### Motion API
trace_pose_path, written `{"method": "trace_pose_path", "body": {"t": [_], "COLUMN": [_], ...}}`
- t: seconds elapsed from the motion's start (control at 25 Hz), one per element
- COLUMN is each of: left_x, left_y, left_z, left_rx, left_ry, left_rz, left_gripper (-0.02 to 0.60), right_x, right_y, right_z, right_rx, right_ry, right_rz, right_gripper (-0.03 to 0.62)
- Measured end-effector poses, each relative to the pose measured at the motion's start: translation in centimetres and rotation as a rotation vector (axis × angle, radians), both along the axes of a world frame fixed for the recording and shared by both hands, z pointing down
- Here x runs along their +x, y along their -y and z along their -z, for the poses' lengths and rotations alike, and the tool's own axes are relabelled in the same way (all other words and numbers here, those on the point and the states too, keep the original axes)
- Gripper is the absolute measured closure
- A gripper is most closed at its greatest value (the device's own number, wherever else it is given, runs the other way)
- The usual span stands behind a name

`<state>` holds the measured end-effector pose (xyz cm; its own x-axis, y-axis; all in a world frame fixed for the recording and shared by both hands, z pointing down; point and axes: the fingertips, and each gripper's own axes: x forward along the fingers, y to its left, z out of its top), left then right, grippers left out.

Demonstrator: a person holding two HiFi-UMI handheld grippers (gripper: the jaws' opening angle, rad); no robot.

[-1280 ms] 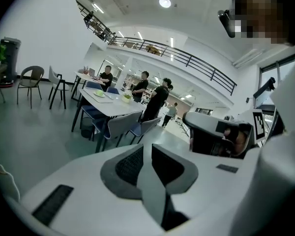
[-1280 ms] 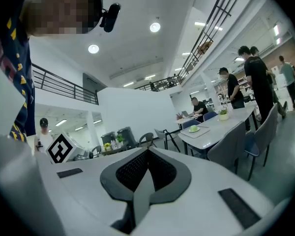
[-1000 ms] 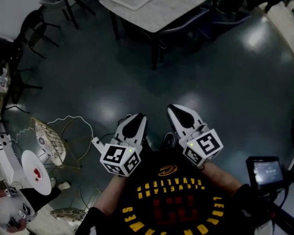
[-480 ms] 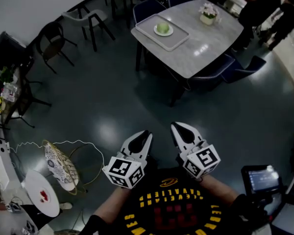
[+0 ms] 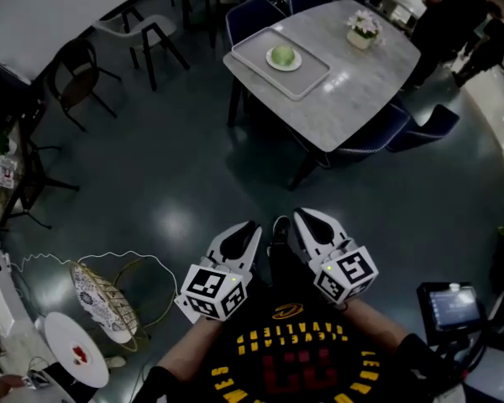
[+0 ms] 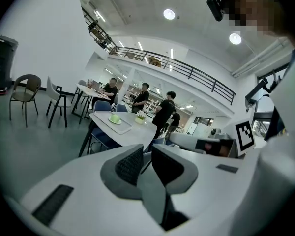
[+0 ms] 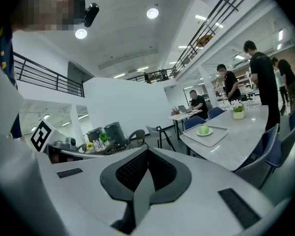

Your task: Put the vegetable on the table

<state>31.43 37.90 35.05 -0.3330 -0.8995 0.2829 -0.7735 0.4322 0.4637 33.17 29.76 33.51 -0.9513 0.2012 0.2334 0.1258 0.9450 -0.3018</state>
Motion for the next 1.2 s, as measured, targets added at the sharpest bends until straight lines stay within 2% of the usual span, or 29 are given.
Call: {"method": "trace_pose_path", "body": {"t": [0.16, 0.4, 0.52, 0.92, 1.2], "left_x": [-4.7, -11.7, -13.6, -18.3, -22.3], "left_y": [2.0, 5.8, 7.9, 11.4, 12.5], "left_z": [0.1, 1.7, 1.9, 0.1, -0.6], "left_rx": [-0.016, -0.020, -0.038, -0.048, -0.047], "left_ry": [0.024, 0.055, 0.090, 0.031, 0.009], "left_rz": [0.036, 0.129, 0.145, 0.180, 0.130], "left_gripper": [0.526, 0.526, 0.526, 0.526, 0.526], "right_x": [-5.3, -13.0, -15.2, -19.7, -23.4], "right_y": [2.0, 6.8, 8.6, 12.5, 13.6], "right_z": [-0.7, 1.3, 1.3, 0.0, -0.1], "right_rx": [-0.034, -0.052, -0.062, -0.083, -0.080], "right_ry": [0.007, 0.079, 0.091, 0.057, 0.044], "right_rz": [0.042, 0.100, 0.123, 0.136, 0.085], "right_gripper": [0.589, 0.589, 0.589, 0.589, 0.589]}}
